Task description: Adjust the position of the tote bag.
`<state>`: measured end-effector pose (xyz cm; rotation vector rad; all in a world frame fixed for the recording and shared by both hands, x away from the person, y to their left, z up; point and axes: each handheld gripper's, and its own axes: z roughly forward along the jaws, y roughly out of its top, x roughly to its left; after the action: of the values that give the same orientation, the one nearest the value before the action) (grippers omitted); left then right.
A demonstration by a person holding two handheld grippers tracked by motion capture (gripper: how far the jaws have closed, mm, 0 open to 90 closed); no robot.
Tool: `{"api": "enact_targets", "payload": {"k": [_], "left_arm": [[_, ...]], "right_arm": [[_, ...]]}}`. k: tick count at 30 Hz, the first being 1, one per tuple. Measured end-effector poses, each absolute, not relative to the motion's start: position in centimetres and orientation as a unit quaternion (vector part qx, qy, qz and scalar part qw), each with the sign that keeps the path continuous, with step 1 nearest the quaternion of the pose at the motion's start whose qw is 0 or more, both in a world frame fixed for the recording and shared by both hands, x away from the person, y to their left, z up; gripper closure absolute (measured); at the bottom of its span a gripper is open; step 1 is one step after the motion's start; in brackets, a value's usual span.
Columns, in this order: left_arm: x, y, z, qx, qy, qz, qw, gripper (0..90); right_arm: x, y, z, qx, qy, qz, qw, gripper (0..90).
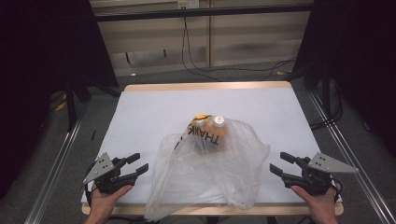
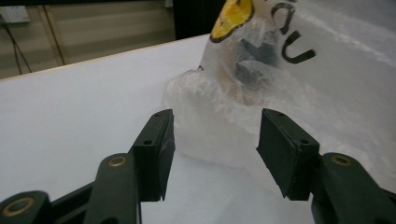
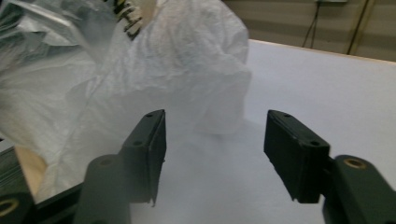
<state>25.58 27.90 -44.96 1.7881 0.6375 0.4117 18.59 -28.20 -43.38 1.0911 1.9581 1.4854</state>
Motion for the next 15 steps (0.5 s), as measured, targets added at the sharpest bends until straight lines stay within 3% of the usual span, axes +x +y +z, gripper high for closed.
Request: {"api": "enact_targets", "payload": {"k": [8, 15], "left_arm": [[25.1, 27.8, -44.6, 0.766, 0.274, 0.158, 0.560, 51.3], [25.0, 27.5, -44.3, 0.770, 0.267, 0.152, 0.559, 52.7]], "right_arm": [[17.8, -26.7, -43.1, 0.361, 0.733, 0.543, 0.191, 56.4], [17.1, -25.5, -42.7, 0.340, 0.750, 0.539, 0.176, 64.4]]}}
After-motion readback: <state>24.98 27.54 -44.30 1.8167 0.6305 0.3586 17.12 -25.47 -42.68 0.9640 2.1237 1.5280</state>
